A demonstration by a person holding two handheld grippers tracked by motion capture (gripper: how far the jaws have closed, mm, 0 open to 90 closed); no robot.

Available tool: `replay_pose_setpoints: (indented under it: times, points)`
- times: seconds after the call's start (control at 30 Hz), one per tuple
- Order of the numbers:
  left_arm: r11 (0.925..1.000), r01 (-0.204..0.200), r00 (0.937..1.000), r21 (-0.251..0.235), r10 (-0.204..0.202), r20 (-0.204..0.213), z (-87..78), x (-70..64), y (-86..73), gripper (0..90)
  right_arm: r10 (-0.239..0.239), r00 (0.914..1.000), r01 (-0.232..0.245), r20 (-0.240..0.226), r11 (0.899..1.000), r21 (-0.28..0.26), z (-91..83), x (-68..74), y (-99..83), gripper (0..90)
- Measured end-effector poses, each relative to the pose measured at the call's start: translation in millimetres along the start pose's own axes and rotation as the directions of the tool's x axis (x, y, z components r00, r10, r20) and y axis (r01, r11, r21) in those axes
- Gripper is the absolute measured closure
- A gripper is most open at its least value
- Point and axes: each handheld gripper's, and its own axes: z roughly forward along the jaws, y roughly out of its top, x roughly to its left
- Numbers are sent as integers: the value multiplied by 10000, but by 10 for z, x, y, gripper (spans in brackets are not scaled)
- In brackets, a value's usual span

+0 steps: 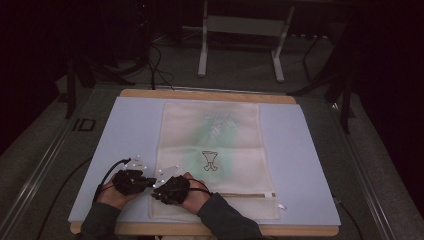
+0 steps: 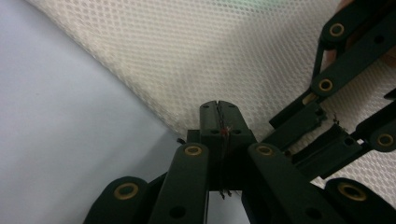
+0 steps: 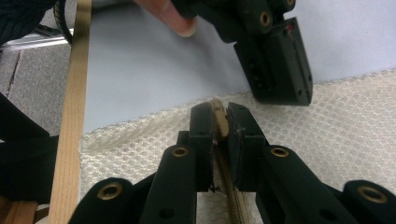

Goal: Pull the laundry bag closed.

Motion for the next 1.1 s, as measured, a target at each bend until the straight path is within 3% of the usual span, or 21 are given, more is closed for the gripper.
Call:
replay_pose_setpoints:
  times: [0.27, 0.47, 0.5, 0.6, 1.1]
  points:
    - [9995, 133, 9999, 278, -130, -105, 5, -17, -20, 896, 143, 9998, -144, -103, 9999, -32, -2, -13, -8, 815]
    - [9987, 387, 9991, 332, -392, 144, 29, -28, -25, 897, 210, 9996, -208, -171, 9997, 92, 0, -22, 11, 813]
    - [9976, 611, 9979, 336, -619, 208, 29, -13, -28, 898, 166, 9998, -164, -140, 9998, 104, 2, -20, 14, 815]
    - [9965, 771, 9966, 329, -780, 270, 31, -8, -30, 899, 184, 9997, -182, -129, 9998, 84, 1, -18, 11, 818]
    - [9960, 725, 9973, 531, -732, 108, 30, -24, -12, 900, 8, 10000, -8, -25, 9999, 119, -56, -14, -41, 824]
